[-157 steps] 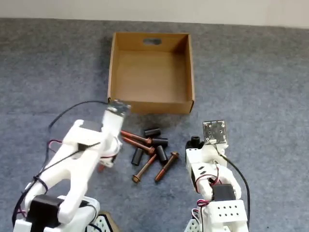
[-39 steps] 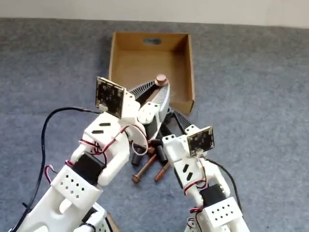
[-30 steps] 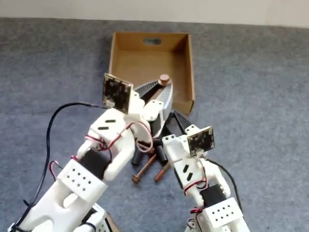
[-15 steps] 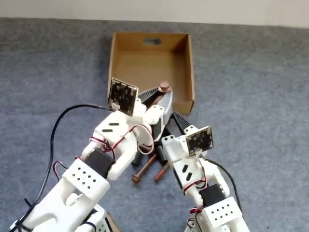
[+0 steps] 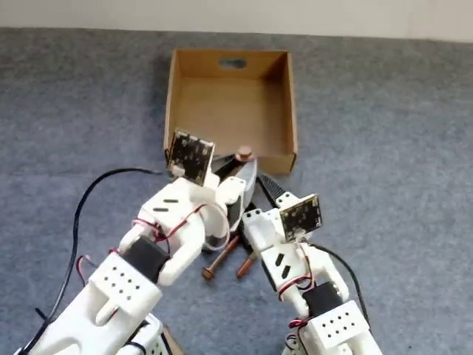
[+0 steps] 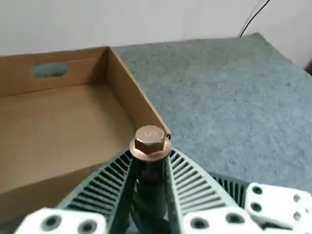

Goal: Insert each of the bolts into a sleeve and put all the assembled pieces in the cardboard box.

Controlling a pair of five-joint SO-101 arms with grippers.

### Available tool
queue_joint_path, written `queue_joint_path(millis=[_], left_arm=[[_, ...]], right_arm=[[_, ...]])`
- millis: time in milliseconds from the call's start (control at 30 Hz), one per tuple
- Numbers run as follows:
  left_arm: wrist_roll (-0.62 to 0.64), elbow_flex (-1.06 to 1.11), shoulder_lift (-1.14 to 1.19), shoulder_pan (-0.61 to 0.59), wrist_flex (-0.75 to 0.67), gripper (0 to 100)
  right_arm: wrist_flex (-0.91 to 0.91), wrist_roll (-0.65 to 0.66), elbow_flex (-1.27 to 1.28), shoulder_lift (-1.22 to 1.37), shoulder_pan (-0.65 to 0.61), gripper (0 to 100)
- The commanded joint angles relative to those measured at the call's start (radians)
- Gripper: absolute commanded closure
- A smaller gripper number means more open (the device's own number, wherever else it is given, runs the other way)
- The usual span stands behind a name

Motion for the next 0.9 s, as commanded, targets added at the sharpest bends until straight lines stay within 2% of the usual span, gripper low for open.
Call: queue_joint_path(millis=[0,100,233,300,533,700,867], left_arm=[[0.000,0.038,-0.084,-0.016,0.031,99],[0.000,0.074,-0.097,-0.018,0.032,97],[0.006,0.077,-0.102,-0.018,0.055,85],[0.006,0.054,-0.105,-0.018,0.097,83],[0.006,-0.114,-0.107,-0.093,0.321,83],[0.000,-0.234,-0.107,-0.179,0.546,83],[-0.003,-0.266,-0.105,-0.328,0.724,83]], right_arm=[[-0.025,0.003,-0.005,-0.010,0.002,99.1],[-0.025,0.003,-0.005,-0.010,0.002,99.1],[-0.021,0.003,-0.004,-0.010,0.002,99.1],[-0.025,0.003,0.012,-0.015,0.002,99.1],[-0.025,0.003,0.018,-0.015,0.002,99.1],[-0.025,0.003,0.019,-0.015,0.002,99.1],[-0.022,0.003,0.021,-0.012,0.002,99.1]])
